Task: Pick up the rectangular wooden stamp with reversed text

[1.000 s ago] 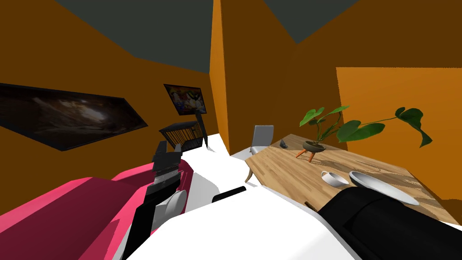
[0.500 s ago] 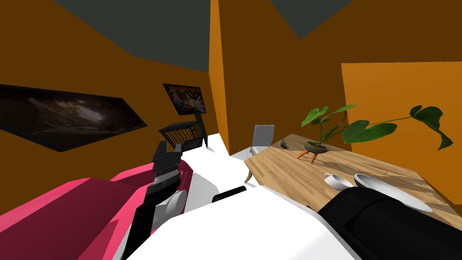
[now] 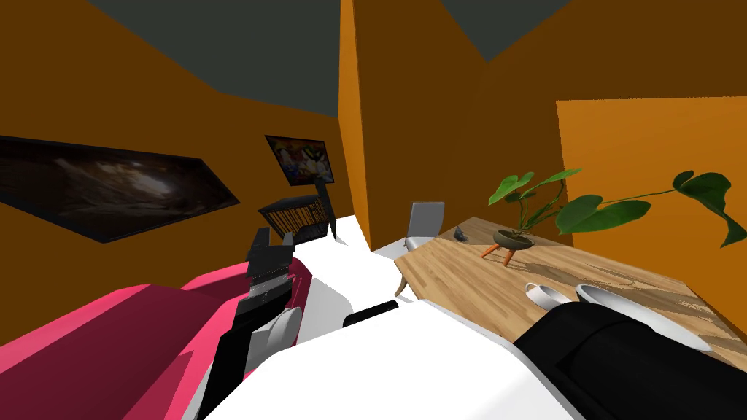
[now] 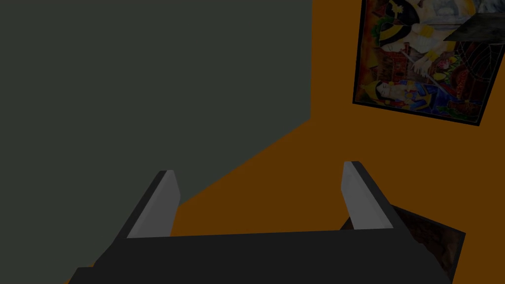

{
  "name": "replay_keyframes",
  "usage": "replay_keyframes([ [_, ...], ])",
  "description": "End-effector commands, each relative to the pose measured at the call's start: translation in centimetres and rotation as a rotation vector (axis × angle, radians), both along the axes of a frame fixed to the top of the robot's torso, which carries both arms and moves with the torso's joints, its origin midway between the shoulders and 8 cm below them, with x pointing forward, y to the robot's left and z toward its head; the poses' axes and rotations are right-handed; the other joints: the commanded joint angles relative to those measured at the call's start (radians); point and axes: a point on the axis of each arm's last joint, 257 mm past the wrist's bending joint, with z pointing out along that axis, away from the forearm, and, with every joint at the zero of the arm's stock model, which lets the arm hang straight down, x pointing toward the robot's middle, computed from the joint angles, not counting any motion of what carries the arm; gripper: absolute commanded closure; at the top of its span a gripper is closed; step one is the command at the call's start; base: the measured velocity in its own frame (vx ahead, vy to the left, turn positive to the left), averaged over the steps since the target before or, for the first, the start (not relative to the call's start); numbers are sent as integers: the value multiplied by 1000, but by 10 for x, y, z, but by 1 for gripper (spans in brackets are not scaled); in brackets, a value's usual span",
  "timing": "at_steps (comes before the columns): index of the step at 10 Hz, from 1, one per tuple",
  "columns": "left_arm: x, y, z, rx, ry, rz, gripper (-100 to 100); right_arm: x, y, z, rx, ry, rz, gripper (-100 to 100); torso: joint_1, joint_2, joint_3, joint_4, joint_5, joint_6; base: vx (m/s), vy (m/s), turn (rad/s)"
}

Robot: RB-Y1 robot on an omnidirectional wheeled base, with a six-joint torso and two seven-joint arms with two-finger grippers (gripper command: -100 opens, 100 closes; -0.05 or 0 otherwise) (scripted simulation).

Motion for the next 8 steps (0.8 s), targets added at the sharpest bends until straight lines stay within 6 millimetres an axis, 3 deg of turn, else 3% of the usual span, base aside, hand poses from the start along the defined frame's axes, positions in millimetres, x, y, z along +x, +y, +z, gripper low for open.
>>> replay_keyframes([
  [1,0,0,0,0,0,0,0,0,0,0,0,0,0,100,0,0,0,0,0,0,0,0,0],
  [3,0,0,0,0,0,0,0,0,-1,0,-1,0,0,100,-1,0,0,0,-1,0,0,0,0],
  [4,0,0,0,0,0,0,0,0,-1,0,-1,0,0,0,-1,0,0,0,-1,0,0,0,0],
  [5,0,0,0,0,0,0,0,3,-3,3,-5,-1,3,100,-1,0,0,0,-1,0,-5,15,-25],
  [7,0,0,0,0,0,0,0,7,-15,19,-5,-1,13,100,2,0,0,0,1,0,10,51,-51],
  [8,0,0,0,0,0,0,0,6,-12,15,-7,0,10,100,4,0,0,0,1,1,5,29,-14],
])
